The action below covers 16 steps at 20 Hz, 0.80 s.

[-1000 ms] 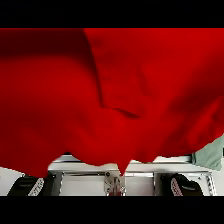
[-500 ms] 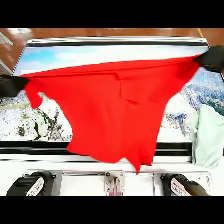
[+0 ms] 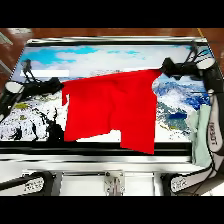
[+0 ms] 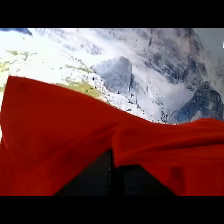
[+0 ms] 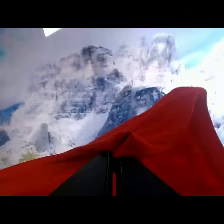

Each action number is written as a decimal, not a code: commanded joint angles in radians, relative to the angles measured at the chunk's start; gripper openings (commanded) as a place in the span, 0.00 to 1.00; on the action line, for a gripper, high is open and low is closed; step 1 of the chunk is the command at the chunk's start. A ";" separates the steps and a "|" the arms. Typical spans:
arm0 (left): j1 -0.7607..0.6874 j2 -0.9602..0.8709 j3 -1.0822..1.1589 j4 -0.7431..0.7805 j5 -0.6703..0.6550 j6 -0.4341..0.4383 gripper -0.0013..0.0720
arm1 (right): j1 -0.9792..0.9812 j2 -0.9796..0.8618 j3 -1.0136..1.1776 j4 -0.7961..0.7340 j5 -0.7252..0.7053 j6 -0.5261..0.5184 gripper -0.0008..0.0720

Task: Fold the shirts.

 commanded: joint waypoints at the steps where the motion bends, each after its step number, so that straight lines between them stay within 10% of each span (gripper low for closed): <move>1: 0.000 -0.130 -0.005 -0.165 -0.039 0.003 0.07 | 0.047 -0.091 -0.002 0.019 0.016 0.003 0.19; 2: 0.005 -0.131 -0.005 -0.164 -0.069 0.006 0.20 | 0.047 -0.086 -0.001 0.027 0.010 0.003 0.70; 3: 0.020 -0.127 0.001 -0.164 -0.112 0.010 0.66 | 0.043 -0.072 0.001 0.032 0.033 0.000 0.97; 4: 0.049 -0.122 0.016 -0.164 -0.181 0.010 0.99 | 0.025 -0.048 0.009 0.021 0.075 -0.005 0.97; 7: 0.218 -0.105 0.100 -0.113 -0.521 0.011 0.93 | -0.071 0.050 0.047 -0.106 0.284 -0.028 0.97; 9: 0.332 -0.077 0.118 0.011 -0.744 0.023 0.61 | -0.153 0.124 0.048 -0.259 0.469 -0.030 0.97; 12: 0.434 0.022 0.014 0.257 -0.859 0.030 0.67 | -0.261 0.172 0.021 -0.405 0.737 -0.049 0.96; 14: 0.470 0.098 -0.153 0.270 -0.818 0.048 0.94 | -0.319 0.185 -0.047 -0.367 0.800 -0.057 0.96; 16: 0.475 0.131 -0.318 0.221 -0.753 0.103 0.94 | -0.343 0.192 -0.131 -0.301 0.779 -0.055 0.96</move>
